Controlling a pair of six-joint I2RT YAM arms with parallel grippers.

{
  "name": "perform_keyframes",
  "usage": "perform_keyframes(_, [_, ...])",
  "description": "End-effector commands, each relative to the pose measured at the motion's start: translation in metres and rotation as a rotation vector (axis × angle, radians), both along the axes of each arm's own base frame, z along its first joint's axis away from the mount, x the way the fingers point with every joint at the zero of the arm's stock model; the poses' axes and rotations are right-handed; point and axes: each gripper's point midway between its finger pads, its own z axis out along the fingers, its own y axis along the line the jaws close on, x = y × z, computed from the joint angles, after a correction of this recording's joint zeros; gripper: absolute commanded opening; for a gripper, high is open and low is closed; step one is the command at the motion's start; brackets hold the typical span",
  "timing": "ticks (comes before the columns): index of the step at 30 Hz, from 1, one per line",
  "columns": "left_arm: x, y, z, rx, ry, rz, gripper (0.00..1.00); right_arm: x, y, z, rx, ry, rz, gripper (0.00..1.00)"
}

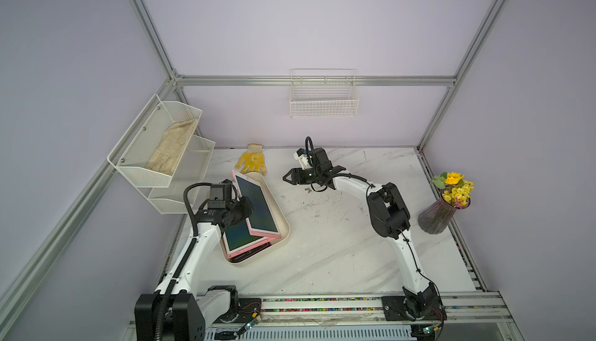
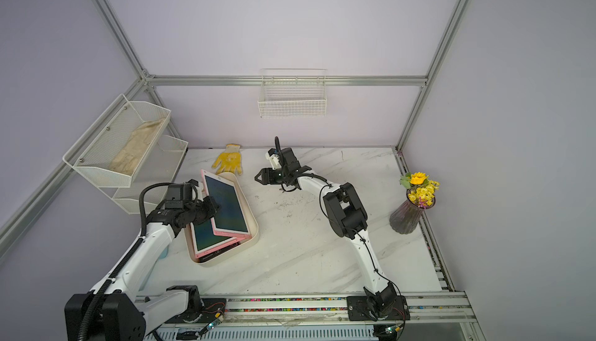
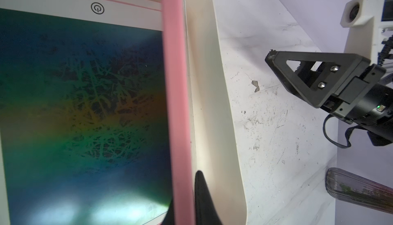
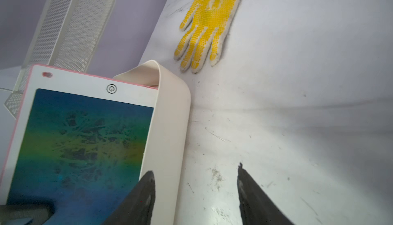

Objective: Take out the writing tablet from the storage box
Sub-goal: Pick up the writing tablet from the storage box.

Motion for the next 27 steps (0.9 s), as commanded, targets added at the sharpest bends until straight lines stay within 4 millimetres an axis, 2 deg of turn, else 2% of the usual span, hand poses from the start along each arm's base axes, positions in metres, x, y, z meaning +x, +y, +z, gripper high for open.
perform_keyframes(1, [0.015, 0.01, 0.057, 0.075, -0.143, 0.007, 0.08, 0.006, -0.016, 0.044, 0.019, -0.091, -0.019, 0.64])
perform_keyframes(7, [0.014, 0.013, 0.066, 0.091, -0.152, 0.014, 0.08, 0.01, -0.027, 0.045, 0.016, -0.092, -0.034, 0.65])
perform_keyframes(15, [0.013, 0.014, 0.097, 0.102, -0.21, 0.021, 0.08, 0.013, -0.035, 0.049, 0.018, -0.102, -0.049, 0.65])
perform_keyframes(21, [0.016, 0.017, 0.106, 0.1, -0.201, 0.049, 0.07, 0.015, -0.042, 0.054, 0.015, -0.116, -0.055, 0.65])
perform_keyframes(25, [0.021, 0.013, 0.124, 0.096, -0.238, 0.035, 0.06, 0.017, -0.053, 0.061, 0.007, -0.147, -0.072, 0.65])
perform_keyframes(27, [0.023, 0.012, 0.133, 0.093, -0.26, 0.03, 0.06, 0.02, -0.06, 0.059, 0.006, -0.135, -0.084, 0.65])
